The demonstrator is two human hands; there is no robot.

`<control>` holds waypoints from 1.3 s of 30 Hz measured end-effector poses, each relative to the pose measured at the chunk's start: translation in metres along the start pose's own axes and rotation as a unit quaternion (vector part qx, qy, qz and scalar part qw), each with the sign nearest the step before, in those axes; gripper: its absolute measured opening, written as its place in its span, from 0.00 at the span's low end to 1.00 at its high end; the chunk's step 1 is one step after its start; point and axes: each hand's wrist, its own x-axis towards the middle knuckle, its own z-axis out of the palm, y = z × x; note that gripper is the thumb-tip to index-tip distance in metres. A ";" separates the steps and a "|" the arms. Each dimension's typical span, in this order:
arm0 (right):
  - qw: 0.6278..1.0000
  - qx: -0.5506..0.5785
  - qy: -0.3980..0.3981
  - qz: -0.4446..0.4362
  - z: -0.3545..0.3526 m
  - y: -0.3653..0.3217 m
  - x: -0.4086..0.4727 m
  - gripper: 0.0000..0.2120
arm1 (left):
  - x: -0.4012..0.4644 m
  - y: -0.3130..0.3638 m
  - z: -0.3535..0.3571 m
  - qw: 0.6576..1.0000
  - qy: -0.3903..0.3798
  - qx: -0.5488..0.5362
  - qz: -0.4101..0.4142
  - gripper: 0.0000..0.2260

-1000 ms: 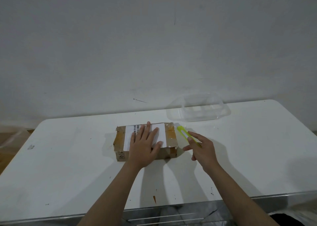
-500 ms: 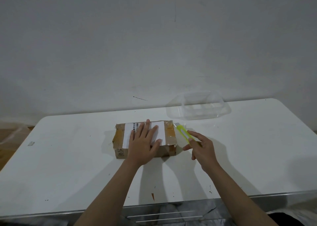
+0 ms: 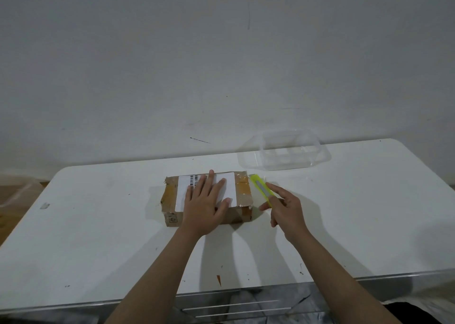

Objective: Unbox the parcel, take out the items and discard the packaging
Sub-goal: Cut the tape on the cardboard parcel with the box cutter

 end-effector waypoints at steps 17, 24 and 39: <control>0.998 -0.028 -0.043 -0.021 -0.005 -0.004 0.008 0.18 | 0.000 0.000 0.001 1.000 0.005 0.006 0.002 0.29; 0.995 -0.074 -0.065 -0.004 -0.016 -0.003 -0.002 0.18 | 0.001 0.001 0.002 1.000 0.005 0.012 -0.002 0.29; 0.994 -0.006 -0.095 0.053 -0.026 -0.007 -0.008 0.17 | 0.002 0.002 -0.001 1.000 -0.007 0.021 -0.003 0.29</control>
